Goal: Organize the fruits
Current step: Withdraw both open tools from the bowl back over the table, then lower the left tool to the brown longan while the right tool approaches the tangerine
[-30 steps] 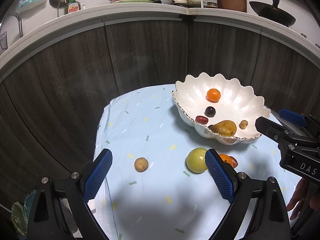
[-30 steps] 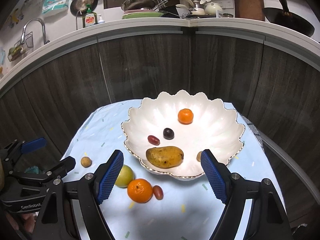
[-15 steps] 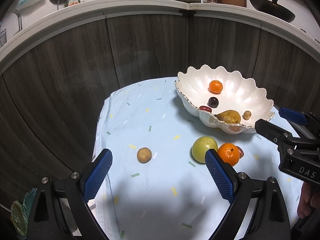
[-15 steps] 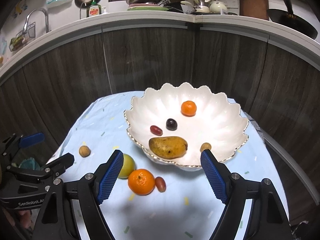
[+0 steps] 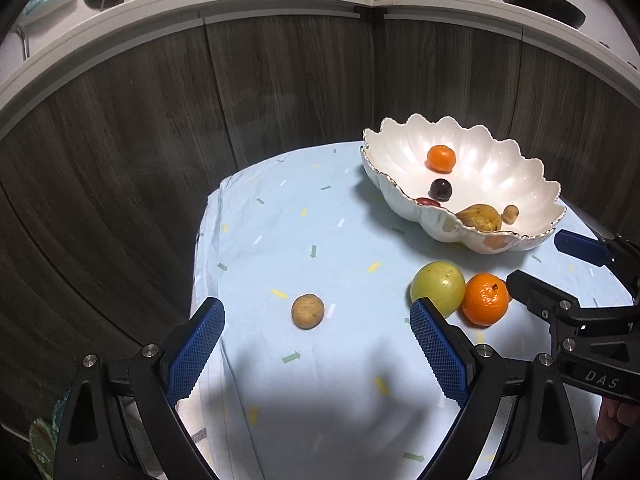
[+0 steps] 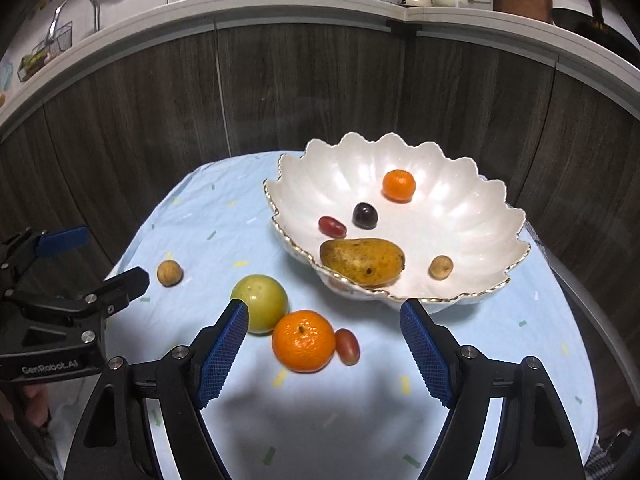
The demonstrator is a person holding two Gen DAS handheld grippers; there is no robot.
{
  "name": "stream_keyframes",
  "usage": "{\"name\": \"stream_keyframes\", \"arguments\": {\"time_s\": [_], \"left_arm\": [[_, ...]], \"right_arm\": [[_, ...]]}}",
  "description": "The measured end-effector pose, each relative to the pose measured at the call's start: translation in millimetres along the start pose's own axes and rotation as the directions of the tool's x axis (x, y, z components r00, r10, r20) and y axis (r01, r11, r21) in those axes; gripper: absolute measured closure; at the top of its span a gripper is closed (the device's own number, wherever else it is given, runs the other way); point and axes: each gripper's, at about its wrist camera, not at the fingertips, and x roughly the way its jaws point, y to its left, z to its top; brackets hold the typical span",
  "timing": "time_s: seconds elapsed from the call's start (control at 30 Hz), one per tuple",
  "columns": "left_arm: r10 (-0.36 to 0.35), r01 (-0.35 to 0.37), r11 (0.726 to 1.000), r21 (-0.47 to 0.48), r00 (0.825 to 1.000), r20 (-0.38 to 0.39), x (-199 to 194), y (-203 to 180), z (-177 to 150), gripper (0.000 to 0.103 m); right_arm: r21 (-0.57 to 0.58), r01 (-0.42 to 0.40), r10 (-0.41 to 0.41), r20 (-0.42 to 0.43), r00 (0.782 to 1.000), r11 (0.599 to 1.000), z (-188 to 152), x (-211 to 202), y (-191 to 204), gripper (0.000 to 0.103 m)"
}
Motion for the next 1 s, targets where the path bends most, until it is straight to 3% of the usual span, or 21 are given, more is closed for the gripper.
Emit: {"name": "stream_keyframes", "arguments": {"time_s": [0.63,1.0], "left_arm": [[0.003,-0.001,1.0,0.028,0.998,-0.061,33,14,-4,0.009],[0.009,-0.006,0.999,0.038,0.996,-0.092,53,20,-7,0.021]], "right_arm": [[0.001,-0.003,0.003,-0.064,0.998,1.0,-12,27,12,0.04],[0.016,-0.002,0.003,-0.094,0.996,1.0,-15,43,13,0.041]]}}
